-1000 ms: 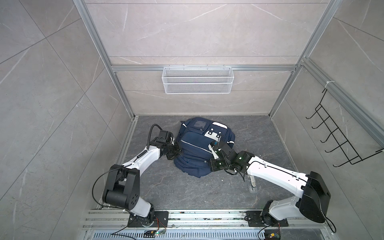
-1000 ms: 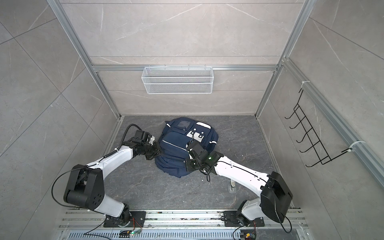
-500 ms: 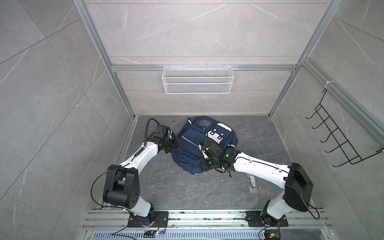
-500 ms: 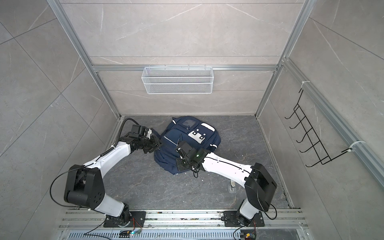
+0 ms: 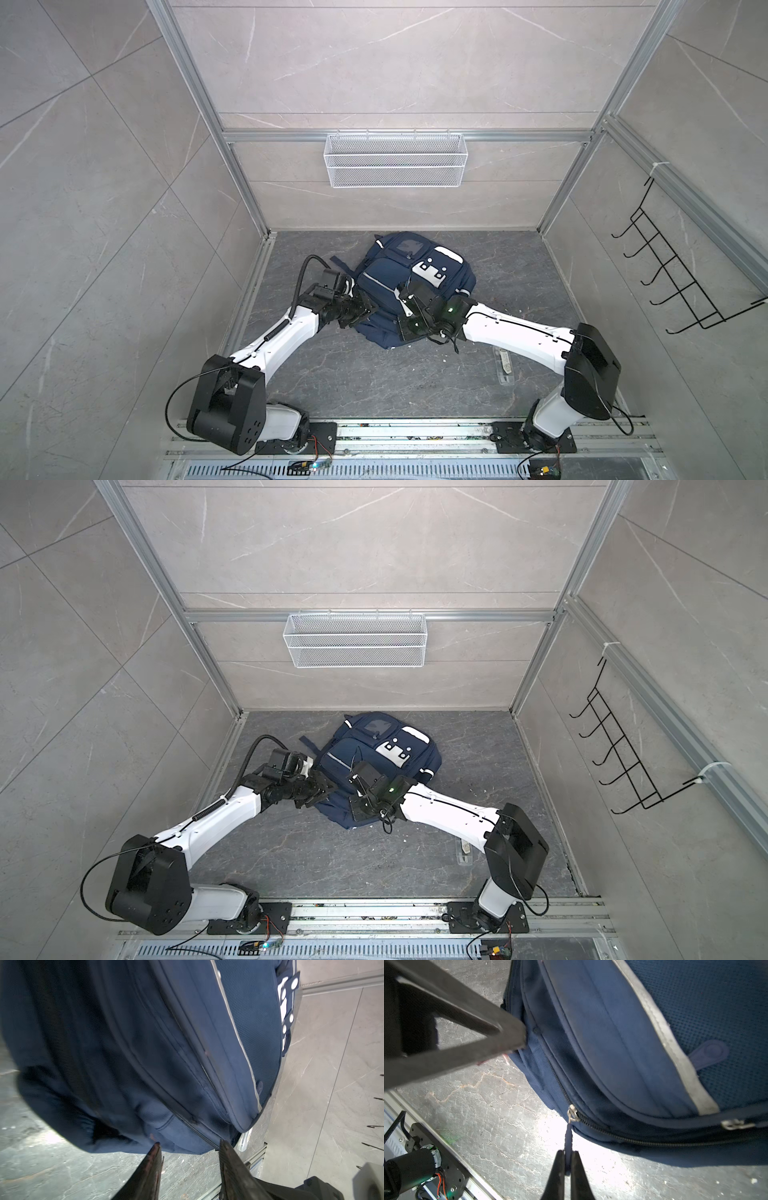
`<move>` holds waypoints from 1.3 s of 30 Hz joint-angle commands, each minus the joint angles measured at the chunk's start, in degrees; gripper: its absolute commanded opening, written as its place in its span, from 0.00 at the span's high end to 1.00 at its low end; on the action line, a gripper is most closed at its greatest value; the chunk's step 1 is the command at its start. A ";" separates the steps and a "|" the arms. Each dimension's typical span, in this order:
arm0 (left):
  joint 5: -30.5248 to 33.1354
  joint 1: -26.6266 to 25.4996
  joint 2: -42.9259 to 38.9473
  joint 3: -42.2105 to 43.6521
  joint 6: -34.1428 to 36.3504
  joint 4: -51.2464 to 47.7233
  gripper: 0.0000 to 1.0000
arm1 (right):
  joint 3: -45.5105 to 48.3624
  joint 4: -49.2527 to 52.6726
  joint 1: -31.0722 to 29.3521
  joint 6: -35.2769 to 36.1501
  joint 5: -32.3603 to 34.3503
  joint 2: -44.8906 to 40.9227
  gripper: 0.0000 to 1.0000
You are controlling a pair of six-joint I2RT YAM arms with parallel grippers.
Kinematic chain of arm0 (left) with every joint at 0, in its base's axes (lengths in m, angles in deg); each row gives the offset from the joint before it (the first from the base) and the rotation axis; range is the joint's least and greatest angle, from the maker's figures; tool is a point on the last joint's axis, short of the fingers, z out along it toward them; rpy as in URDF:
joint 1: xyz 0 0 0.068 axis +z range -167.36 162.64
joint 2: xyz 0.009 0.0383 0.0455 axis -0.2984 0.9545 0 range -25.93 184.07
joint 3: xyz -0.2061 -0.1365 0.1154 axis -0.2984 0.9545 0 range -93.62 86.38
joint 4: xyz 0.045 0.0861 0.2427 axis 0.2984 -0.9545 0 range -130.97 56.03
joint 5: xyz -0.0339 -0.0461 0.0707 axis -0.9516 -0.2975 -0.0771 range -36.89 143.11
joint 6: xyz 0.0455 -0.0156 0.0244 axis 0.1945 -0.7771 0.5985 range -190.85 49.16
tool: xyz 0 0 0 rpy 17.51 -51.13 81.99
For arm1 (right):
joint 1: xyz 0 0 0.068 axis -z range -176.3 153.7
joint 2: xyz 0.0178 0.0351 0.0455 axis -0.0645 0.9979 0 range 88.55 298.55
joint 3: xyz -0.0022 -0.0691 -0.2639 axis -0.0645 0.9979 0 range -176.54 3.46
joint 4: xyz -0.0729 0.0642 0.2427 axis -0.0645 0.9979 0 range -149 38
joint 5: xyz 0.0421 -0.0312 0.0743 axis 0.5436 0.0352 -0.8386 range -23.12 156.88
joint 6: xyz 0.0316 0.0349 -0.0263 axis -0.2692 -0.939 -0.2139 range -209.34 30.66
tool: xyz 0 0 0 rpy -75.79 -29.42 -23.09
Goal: Pack the student bag
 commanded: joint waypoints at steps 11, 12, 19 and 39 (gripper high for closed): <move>0.25 -3.17 6.07 -3.92 -1.76 4.57 0.53 | -2.72 1.10 -1.90 1.28 -1.75 -0.53 1.00; 0.45 -3.18 6.24 -4.00 -1.75 4.36 0.55 | -2.72 1.27 -1.89 1.28 -1.76 -0.59 1.00; 1.51 -2.81 6.71 -5.15 -0.22 3.02 0.89 | -0.19 2.00 -1.90 1.72 -0.48 -2.33 1.00; 2.01 3.93 -1.18 -0.95 3.56 -1.94 1.00 | 14.38 0.30 24.37 3.63 -2.37 -9.05 1.00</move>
